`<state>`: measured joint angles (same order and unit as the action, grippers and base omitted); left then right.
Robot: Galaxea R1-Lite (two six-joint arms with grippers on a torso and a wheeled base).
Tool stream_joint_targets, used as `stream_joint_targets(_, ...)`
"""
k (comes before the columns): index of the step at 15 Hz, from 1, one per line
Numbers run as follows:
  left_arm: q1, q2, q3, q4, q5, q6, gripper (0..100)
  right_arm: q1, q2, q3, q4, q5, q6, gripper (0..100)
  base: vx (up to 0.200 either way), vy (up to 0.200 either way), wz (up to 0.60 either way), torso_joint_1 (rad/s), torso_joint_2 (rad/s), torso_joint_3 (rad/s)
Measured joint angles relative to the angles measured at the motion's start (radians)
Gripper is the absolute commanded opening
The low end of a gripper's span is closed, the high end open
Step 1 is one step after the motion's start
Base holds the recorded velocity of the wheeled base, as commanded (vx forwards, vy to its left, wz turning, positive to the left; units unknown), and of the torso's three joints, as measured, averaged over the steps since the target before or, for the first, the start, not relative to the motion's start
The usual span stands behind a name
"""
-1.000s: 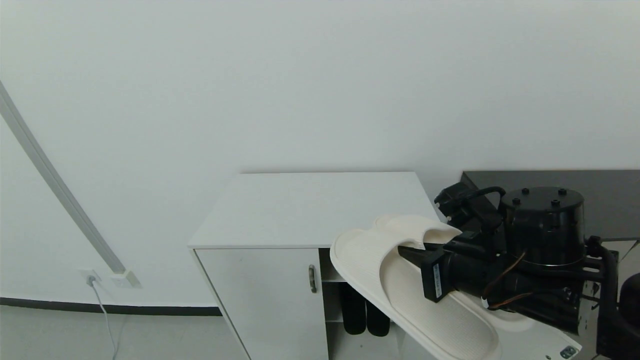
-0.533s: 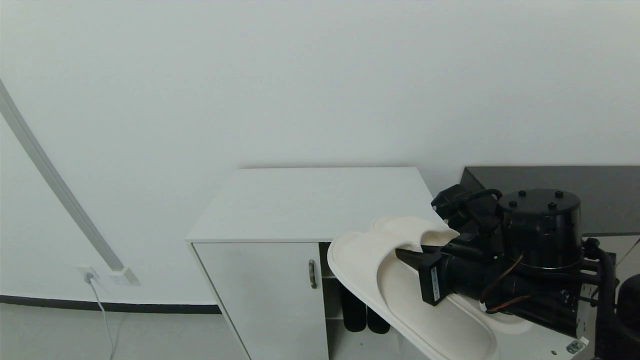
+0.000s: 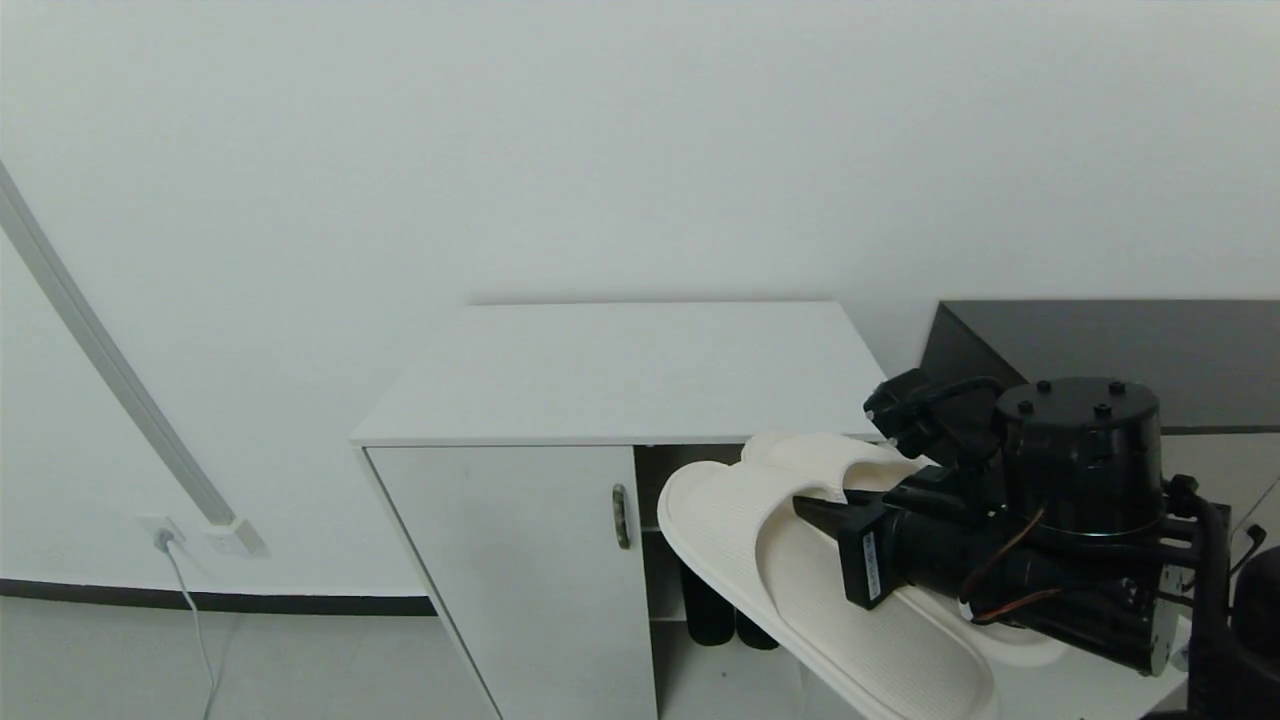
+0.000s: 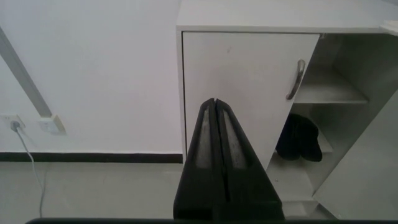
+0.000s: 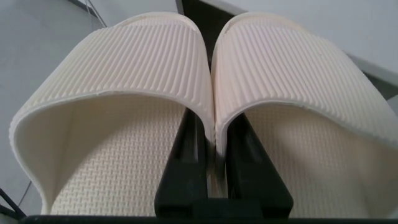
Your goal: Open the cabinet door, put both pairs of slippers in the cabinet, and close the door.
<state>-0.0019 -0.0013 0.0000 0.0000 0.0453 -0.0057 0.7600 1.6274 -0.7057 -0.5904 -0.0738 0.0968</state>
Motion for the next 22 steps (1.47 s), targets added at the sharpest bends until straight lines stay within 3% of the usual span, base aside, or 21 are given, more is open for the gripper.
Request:
stream_joint_targets(12,0.001,0.0,0.0,0.0,-0.001,0.0,0,0.0,0.014,0.0,-0.001,-0.001,0.0,0,0.0,0.0,0.0,-0.196,0.52,0.32)
stream_joint_targets(22,0.0,0.0,0.0,0.0,-0.001,0.0,0,0.001,0.015,0.006,0.0,0.0,-0.001,0,0.0,0.0,0.0,-0.112,0.46,0.347)
